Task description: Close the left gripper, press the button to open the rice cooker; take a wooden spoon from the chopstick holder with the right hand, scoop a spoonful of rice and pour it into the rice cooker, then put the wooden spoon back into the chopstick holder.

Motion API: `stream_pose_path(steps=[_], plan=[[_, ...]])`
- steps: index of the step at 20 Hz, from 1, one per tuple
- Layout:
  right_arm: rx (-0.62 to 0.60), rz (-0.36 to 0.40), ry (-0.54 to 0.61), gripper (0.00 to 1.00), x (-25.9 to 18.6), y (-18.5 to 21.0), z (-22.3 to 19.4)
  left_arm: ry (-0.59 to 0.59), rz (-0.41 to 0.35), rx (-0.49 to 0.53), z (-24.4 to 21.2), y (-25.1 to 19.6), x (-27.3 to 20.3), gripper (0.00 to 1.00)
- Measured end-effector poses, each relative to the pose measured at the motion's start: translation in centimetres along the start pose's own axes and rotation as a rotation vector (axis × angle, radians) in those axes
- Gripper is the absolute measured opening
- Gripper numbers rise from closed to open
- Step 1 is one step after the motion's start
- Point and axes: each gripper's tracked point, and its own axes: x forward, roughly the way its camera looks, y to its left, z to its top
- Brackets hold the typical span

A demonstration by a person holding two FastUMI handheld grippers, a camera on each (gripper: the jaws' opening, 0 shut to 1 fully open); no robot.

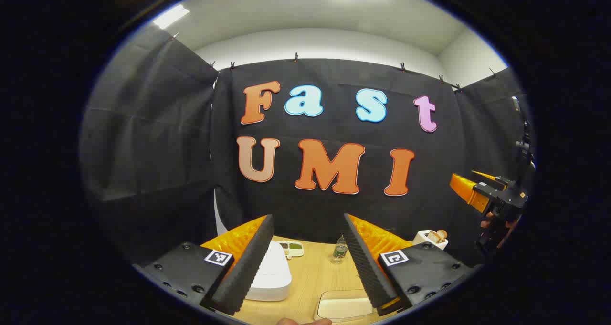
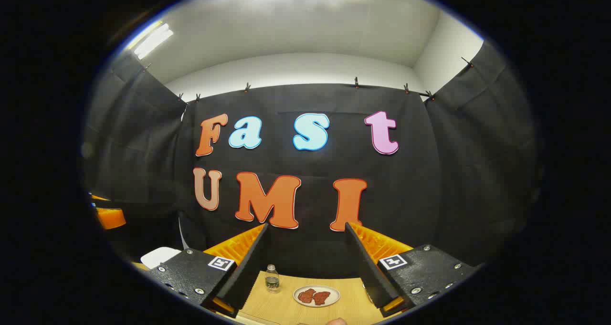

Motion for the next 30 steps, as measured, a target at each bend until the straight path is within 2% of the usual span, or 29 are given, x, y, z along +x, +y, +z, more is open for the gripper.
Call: stream_pose_path(steps=[6, 7, 8, 9, 10, 11, 12, 14, 15, 17, 20, 21, 23, 26, 28, 29, 30], plan=[[-0.012, -0.018, 0.021, 0.97, 0.2, -0.8, -0.8, -0.022, 0.010, 0.025, 1.2, 0.2, 1.0, 0.96], [-0.019, -0.021, 0.019, 0.95, 0.2, -0.9, -0.8, -0.024, 0.010, 0.028, 1.4, 0.2, 1.3, 0.98], [-0.023, -0.021, 0.019, 0.95, 0.0, -0.8, -1.0, -0.027, 0.009, 0.030, 1.5, 0.2, 1.3, 0.96], [-0.023, -0.021, 0.021, 0.97, 0.0, -1.0, -1.0, -0.029, 0.007, 0.032, 1.6, 0.2, 1.5, 0.96], [-0.024, -0.021, 0.023, 0.95, -0.1, -1.0, -1.1, -0.030, 0.007, 0.035, 1.6, 0.2, 1.7, 0.96], [-0.026, -0.029, 0.025, 0.97, -0.1, -1.3, -1.2, -0.030, 0.007, 0.039, 1.6, 0.2, 2.0, 0.96], [-0.028, -0.039, 0.029, 0.95, 0.1, -1.7, -1.5, -0.029, 0.005, 0.036, 1.6, 0.3, 2.0, 0.97], [-0.022, -0.058, 0.039, 0.97, 0.1, -2.5, -1.8, -0.015, -0.006, 0.019, 1.0, -0.1, 2.5, 0.96], [-0.021, -0.061, 0.044, 0.95, 0.0, -2.9, -1.9, -0.006, -0.003, 0.019, 0.8, 0.1, 2.8, 0.96], [-0.035, -0.078, 0.054, 0.97, -0.1, -3.6, -2.5, 0.006, 0.005, 0.024, 0.8, 0.4, 3.1, 0.96], [-0.058, -0.090, 0.064, 0.95, -0.6, -4.7, -3.0, 0.037, 0.004, 0.001, 0.3, 0.9, 3.8, 0.98], [-0.070, -0.095, 0.071, 0.97, -0.7, -5.3, -3.3, 0.046, 0.021, -0.002, 0.1, 1.5, 4.0, 0.98], [-0.088, -0.111, 0.085, 0.95, -1.0, -6.5, -3.9, 0.061, 0.039, -0.002, -0.1, 2.2, 4.2, 0.96], [-0.091, -0.122, 0.105, 0.95, -1.6, -8.3, -4.6, 0.142, 0.056, 0.014, -1.7, 2.8, 5.2, 0.51], [-0.094, -0.129, 0.117, 0.95, -1.9, -9.4, -5.1, 0.222, 0.143, 0.058, -3.4, 4.5, 5.6, 0.21], [-0.096, -0.129, 0.120, 0.95, -2.0, -9.8, -5.3, 0.257, 0.159, 0.060, -4.2, 4.8, 6.0, 0.06], [-0.098, -0.131, 0.123, 0.95, -2.0, -10.4, -5.4, 0.300, 0.150, 0.042, -5.2, 4.2, 6.4, 0.06]])
